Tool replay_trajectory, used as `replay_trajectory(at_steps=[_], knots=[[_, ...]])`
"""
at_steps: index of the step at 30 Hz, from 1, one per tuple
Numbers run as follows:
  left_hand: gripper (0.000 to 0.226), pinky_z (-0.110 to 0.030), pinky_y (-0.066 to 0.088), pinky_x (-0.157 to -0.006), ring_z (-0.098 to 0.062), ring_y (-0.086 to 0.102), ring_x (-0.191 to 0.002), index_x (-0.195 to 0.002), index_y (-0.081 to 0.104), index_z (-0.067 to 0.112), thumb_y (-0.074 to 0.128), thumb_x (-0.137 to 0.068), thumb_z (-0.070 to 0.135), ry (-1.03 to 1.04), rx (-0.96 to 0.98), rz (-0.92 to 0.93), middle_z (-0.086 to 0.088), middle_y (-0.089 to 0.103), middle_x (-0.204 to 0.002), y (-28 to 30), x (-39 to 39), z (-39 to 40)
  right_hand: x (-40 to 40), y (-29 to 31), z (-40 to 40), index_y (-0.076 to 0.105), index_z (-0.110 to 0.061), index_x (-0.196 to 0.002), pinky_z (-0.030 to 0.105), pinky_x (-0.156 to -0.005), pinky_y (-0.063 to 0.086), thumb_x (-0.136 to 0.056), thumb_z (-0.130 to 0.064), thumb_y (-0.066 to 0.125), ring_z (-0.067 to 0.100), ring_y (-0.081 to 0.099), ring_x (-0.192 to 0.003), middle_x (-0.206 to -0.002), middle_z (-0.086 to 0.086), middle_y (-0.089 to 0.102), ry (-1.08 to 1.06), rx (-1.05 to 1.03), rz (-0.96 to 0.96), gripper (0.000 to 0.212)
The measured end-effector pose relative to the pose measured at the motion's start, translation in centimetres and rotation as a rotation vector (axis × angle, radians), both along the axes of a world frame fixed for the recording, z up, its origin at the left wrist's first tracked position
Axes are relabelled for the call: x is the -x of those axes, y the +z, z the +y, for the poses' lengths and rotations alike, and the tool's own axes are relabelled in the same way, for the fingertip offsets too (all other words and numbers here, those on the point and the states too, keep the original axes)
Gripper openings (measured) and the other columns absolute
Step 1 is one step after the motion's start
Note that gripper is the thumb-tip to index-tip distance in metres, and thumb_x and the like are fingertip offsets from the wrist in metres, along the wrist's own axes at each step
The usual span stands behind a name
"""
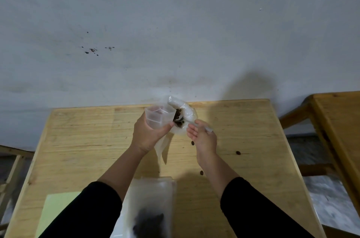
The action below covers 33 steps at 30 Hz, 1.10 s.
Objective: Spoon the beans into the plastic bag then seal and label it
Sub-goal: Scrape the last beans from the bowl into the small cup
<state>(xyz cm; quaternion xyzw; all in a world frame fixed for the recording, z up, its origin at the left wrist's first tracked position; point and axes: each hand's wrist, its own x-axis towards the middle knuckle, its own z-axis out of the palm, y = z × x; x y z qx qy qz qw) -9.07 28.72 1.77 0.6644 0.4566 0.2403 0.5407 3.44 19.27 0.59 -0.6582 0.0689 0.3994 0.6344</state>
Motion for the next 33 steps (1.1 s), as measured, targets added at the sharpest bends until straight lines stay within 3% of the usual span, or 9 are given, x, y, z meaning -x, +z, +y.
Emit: replay_trajectory(at_steps=[4,8,13,17,23,27,30,33], knots=[[0.079,-0.03,0.052,-0.087,-0.007,0.062,-0.1,-0.119,0.054,0.027,0.078,-0.05,0.057,-0.04,-0.001,0.051,0.01,0.065,-0.106,-0.5,0.6,0.2,-1.0,0.3,-0.2,0.062,-0.004,-0.101,0.025,-0.075,0.056,-0.095,-0.01,0.049,0.022,0.068,-0.089,-0.096,0.015,0.069,-0.058,-0.07,0.101,0.016],[0.081,-0.025,0.047,-0.088,-0.006,0.058,-0.103,-0.119,0.052,0.028,0.077,-0.049,0.059,-0.062,-0.038,0.077,0.01,0.062,-0.108,-0.4,0.5,0.0,-1.9,1.0,-0.6,0.064,-0.004,-0.091,0.023,-0.066,0.057,-0.095,-0.01,0.047,0.021,0.069,-0.08,-0.09,0.017,0.069,-0.066,-0.063,0.017,0.019],[0.064,-0.03,0.047,-0.091,-0.01,0.057,-0.104,-0.116,0.05,0.031,0.085,-0.062,0.036,-0.079,-0.081,0.083,0.007,0.061,-0.11,-0.5,0.1,0.0,-3.3,3.4,-0.8,0.063,0.001,-0.094,0.021,-0.055,0.054,-0.098,-0.012,0.042,0.018,0.063,-0.064,-0.075,0.012,0.066,-0.083,-0.102,-0.084,0.025],[0.062,-0.035,0.049,-0.092,-0.012,0.057,-0.104,-0.115,0.051,0.029,0.084,-0.064,0.034,-0.083,-0.085,0.094,0.006,0.061,-0.11,-0.6,0.2,0.0,-4.3,5.8,-0.6,0.063,-0.005,-0.083,0.022,-0.052,0.053,-0.1,-0.015,0.039,0.018,0.059,-0.06,-0.071,0.012,0.063,-0.056,-0.133,-0.186,0.031],[0.064,-0.034,0.048,-0.093,-0.012,0.056,-0.106,-0.12,0.051,0.026,0.083,-0.065,0.035,-0.092,-0.102,0.101,0.006,0.06,-0.112,-0.7,0.2,-0.1,-4.1,8.7,-0.3,0.064,-0.006,-0.085,0.023,-0.05,0.051,-0.099,-0.016,0.039,0.014,0.057,-0.058,-0.066,0.007,0.061,0.142,-0.144,-0.412,0.03],[0.062,-0.026,0.045,-0.089,-0.005,0.056,-0.1,-0.118,0.05,0.028,0.083,-0.066,0.03,-0.091,-0.127,0.088,0.012,0.06,-0.108,-0.1,0.1,-0.3,-3.0,8.8,-0.1,0.064,-0.009,-0.09,0.022,-0.052,0.052,-0.1,-0.016,0.037,0.009,0.059,-0.063,-0.069,0.004,0.062,0.318,-0.141,-0.733,0.029],[0.059,-0.028,0.047,-0.087,-0.006,0.057,-0.097,-0.116,0.049,0.03,0.082,-0.067,0.03,-0.091,-0.151,0.089,0.012,0.06,-0.104,-0.1,0.4,-0.3,-2.9,8.6,0.1,0.063,-0.013,-0.087,0.022,-0.051,0.052,-0.1,-0.016,0.036,0.012,0.059,-0.062,-0.069,0.005,0.061,0.171,-0.143,-0.733,0.03],[0.061,-0.029,0.049,-0.087,-0.009,0.058,-0.1,-0.118,0.05,0.028,0.082,-0.066,0.032,-0.088,-0.145,0.084,0.009,0.061,-0.109,-0.4,0.8,-0.3,-3.4,7.0,0.0,0.062,-0.011,-0.084,0.018,-0.048,0.05,-0.1,-0.019,0.036,0.013,0.059,-0.053,-0.066,0.004,0.062,0.095,0.078,-0.731,0.031]])
